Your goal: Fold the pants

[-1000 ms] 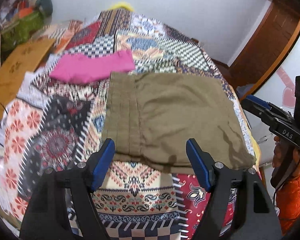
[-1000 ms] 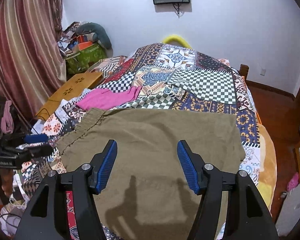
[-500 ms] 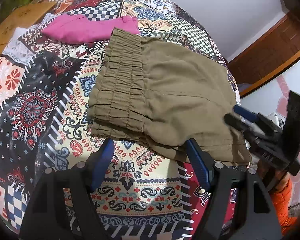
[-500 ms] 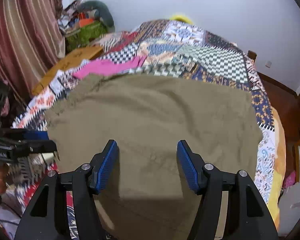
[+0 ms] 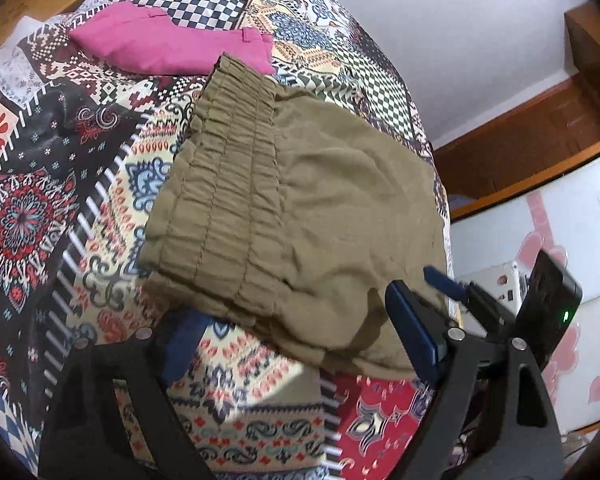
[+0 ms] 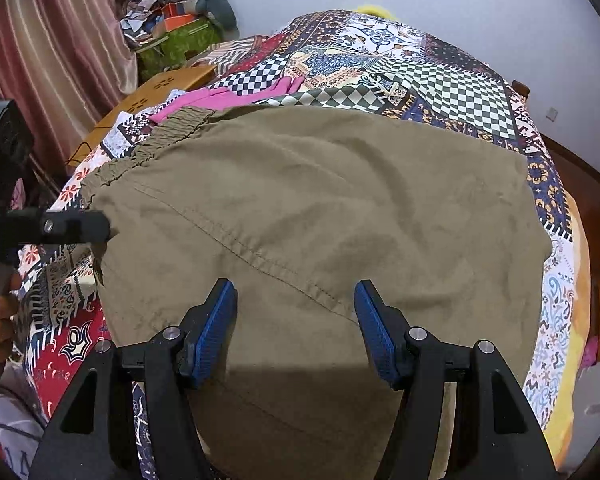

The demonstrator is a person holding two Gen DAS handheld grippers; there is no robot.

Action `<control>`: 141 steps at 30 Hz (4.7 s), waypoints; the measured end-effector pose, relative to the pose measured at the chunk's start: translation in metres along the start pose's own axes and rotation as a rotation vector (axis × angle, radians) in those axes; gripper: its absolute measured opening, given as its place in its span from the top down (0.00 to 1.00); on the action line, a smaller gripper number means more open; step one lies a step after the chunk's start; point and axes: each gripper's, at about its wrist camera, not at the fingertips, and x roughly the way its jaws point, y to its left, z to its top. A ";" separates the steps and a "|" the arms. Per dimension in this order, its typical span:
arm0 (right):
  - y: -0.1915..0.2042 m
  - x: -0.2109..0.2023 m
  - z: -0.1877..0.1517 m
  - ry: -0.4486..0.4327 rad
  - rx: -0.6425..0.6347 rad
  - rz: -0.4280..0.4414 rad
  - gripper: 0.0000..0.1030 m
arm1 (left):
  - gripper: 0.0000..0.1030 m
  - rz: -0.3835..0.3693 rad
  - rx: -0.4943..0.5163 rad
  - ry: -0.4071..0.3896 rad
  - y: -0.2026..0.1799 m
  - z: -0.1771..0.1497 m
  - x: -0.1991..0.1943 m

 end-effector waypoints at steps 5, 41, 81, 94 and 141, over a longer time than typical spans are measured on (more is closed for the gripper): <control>-0.001 0.000 -0.001 0.001 0.003 0.011 0.43 | 0.22 0.026 0.010 -0.021 -0.004 0.014 0.007; -0.011 -0.028 0.004 -0.049 0.041 0.020 0.43 | 0.68 0.462 0.529 -0.420 -0.095 -0.002 -0.067; -0.073 -0.053 -0.054 -0.073 0.263 -0.035 0.43 | 0.69 0.165 0.664 -0.025 -0.201 -0.027 0.046; -0.089 -0.076 -0.058 -0.119 0.305 -0.083 0.43 | 0.55 0.177 0.673 0.039 -0.208 -0.043 0.065; -0.051 -0.049 -0.044 -0.101 0.247 -0.015 0.42 | 0.35 0.255 0.627 0.036 -0.100 -0.032 0.028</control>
